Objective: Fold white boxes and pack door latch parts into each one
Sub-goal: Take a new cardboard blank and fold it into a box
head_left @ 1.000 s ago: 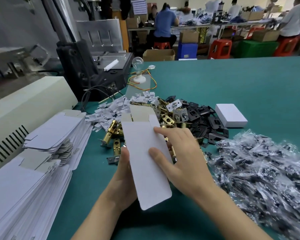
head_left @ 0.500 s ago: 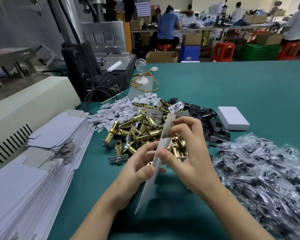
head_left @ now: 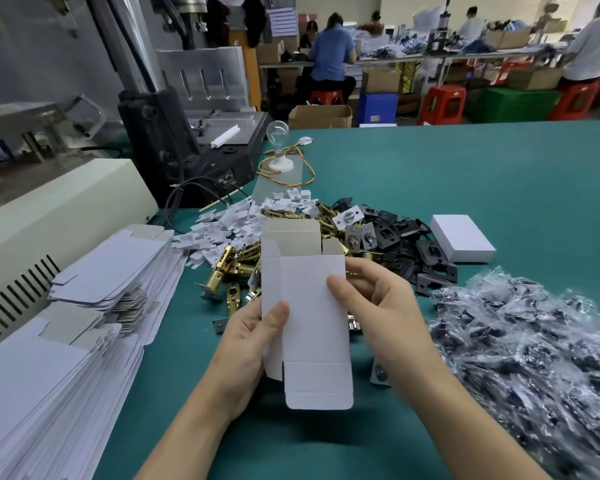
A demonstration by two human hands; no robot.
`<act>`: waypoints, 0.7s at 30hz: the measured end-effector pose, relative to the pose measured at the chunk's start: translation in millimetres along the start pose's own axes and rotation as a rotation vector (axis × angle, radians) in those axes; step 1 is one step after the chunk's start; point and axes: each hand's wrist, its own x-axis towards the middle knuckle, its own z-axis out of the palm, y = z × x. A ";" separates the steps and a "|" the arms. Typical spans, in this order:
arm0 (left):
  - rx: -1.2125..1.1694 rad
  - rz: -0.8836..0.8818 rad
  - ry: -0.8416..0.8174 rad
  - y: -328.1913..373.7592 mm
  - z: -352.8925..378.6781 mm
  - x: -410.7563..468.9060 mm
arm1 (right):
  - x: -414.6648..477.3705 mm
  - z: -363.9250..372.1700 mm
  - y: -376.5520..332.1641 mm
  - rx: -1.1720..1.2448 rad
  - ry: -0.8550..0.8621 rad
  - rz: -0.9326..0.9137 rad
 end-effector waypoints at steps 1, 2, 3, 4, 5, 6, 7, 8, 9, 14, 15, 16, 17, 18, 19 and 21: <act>0.001 0.005 0.012 -0.4 1.0 0.1 | -0.7 -0.3 0.6 -0.003 0.009 -0.001; 0.003 0.011 0.029 -2.2 0.8 0.6 | -1.5 -0.2 1.0 -0.009 0.015 -0.003; 0.005 0.016 0.046 -3.5 1.1 0.7 | -2.1 0.1 1.5 -0.015 0.024 -0.004; 0.009 0.025 0.058 -5.7 0.6 1.5 | -2.2 0.2 2.4 -0.025 0.037 -0.007; 0.013 0.031 0.066 -6.6 0.5 1.6 | -2.1 0.2 3.4 -0.037 0.050 -0.015; 0.022 0.035 0.070 -7.5 0.5 2.0 | -2.1 0.3 3.9 -0.048 0.058 -0.023; 0.035 0.038 0.076 -7.3 1.3 1.9 | -1.9 0.6 3.9 -0.053 0.065 -0.029; 0.056 0.050 0.088 -7.8 1.3 1.8 | -2.0 0.5 3.7 -0.054 0.071 -0.030; 0.088 0.070 0.111 -8.0 1.9 1.6 | -1.8 0.4 3.6 -0.050 0.077 -0.027; 0.160 0.208 0.226 -8.9 -1.0 5.5 | -2.1 -1.4 5.5 -0.103 0.076 -0.017; 0.151 0.210 0.249 -8.1 -2.0 6.5 | -2.1 -0.8 5.9 -0.111 0.071 -0.020; 0.149 0.205 0.262 -8.1 -3.6 7.8 | -2.3 -0.4 6.3 -0.106 0.064 -0.020; 0.151 0.203 0.269 -8.5 -5.0 8.6 | -2.3 -0.2 6.6 -0.095 0.053 -0.017; 0.155 0.210 0.272 -9.1 -6.2 8.8 | -2.3 -0.1 6.6 -0.085 0.039 -0.013; 0.158 0.224 0.279 -9.5 -6.9 8.7 | -2.2 0.0 6.4 -0.078 0.022 -0.014; 0.142 0.252 0.301 -9.8 -8.4 9.1 | -1.8 1.0 5.6 -0.059 -0.017 -0.025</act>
